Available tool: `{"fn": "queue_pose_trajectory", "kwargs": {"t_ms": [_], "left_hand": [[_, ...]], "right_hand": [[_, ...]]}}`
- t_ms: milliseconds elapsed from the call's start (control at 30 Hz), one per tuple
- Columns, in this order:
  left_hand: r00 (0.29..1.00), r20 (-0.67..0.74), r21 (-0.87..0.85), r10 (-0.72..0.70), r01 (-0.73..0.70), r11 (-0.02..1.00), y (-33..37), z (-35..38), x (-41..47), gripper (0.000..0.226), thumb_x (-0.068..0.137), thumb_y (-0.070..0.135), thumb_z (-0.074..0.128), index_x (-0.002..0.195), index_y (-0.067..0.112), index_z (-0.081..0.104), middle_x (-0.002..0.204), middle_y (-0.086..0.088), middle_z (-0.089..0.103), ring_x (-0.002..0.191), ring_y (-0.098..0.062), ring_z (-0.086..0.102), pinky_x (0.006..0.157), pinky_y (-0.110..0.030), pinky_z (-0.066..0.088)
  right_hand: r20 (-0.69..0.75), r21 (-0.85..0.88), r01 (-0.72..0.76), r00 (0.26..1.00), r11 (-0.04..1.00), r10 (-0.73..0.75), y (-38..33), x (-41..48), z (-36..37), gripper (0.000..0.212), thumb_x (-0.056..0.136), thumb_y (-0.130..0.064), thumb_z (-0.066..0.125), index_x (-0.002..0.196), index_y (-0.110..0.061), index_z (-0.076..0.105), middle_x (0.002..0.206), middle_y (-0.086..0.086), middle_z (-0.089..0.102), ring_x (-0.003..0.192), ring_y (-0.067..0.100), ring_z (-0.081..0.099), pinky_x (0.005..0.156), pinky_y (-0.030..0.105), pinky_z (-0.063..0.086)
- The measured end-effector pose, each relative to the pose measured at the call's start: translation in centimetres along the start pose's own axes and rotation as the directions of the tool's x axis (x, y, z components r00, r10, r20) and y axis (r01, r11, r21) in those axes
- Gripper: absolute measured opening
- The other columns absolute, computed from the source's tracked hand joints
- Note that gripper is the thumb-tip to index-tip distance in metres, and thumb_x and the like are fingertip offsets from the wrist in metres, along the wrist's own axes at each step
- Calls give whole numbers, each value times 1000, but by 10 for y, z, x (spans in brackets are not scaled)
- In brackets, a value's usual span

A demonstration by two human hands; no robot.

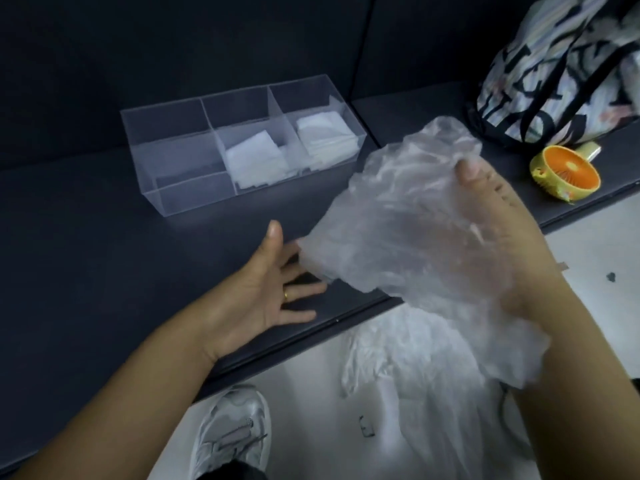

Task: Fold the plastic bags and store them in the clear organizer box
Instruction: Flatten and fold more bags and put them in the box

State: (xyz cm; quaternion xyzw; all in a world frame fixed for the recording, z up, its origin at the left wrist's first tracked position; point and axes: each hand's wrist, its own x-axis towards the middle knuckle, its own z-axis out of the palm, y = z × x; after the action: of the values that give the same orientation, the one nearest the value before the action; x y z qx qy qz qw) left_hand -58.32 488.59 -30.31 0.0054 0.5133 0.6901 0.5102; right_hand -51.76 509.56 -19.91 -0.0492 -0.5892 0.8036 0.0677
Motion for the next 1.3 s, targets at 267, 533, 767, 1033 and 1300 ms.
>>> {"fn": "queue_pose_trajectory", "kwargs": {"t_ms": [267, 533, 767, 1033, 1300], "left_hand": [[983, 20, -295, 184, -170, 940, 21, -37, -13, 85, 80, 77, 32, 141, 18, 46, 143, -10, 49, 132, -28, 46, 109, -48, 37], [941, -308, -68, 143, -171, 983, 9, -52, -7, 54, 81, 37, 64, 131, 16, 57, 124, -8, 65, 115, -24, 61, 98, -41, 48], [901, -400, -122, 165, -231, 965, -4, -50, -7, 52, 72, 28, 71, 122, 19, 61, 110, -1, 72, 98, -14, 69, 78, -29, 57], [882, -374, 90, 286, -272, 958, -19, -51, -11, 24, 84, 6, 66, 104, 18, 71, 101, -5, 74, 92, -14, 69, 77, -22, 53], [658, -603, 416, 451, -222, 882, 2, -68, -31, 17, 88, 34, 64, 76, 31, 74, 65, 19, 68, 59, 8, 59, 61, -10, 44]], "right_hand": [[378, -686, -35, 837, 727, 397, 33, -8, -22, 17, 79, -23, 77, 94, -18, 71, 99, 0, 70, 93, 13, 68, 82, 29, 54], [-32, -868, -148, 970, 474, 243, 55, 5, -14, 18, 88, -19, 63, 88, -36, 66, 87, -15, 69, 81, 1, 64, 74, 16, 48], [240, -964, 201, 940, 176, 241, 117, -9, 69, 87, 56, -62, 73, 131, -47, 31, 129, -20, 22, 119, 6, 25, 99, 28, 20], [-81, -734, -103, 995, 671, 65, 137, -13, 54, 13, 85, -14, 70, 77, -23, 70, 67, -15, 65, 61, -1, 58, 60, 9, 45], [-308, -528, -122, 950, 840, -56, 88, 7, 29, 44, 71, -44, 70, 65, -3, 56, 58, 19, 43, 55, 17, 38, 53, 12, 40]]}}
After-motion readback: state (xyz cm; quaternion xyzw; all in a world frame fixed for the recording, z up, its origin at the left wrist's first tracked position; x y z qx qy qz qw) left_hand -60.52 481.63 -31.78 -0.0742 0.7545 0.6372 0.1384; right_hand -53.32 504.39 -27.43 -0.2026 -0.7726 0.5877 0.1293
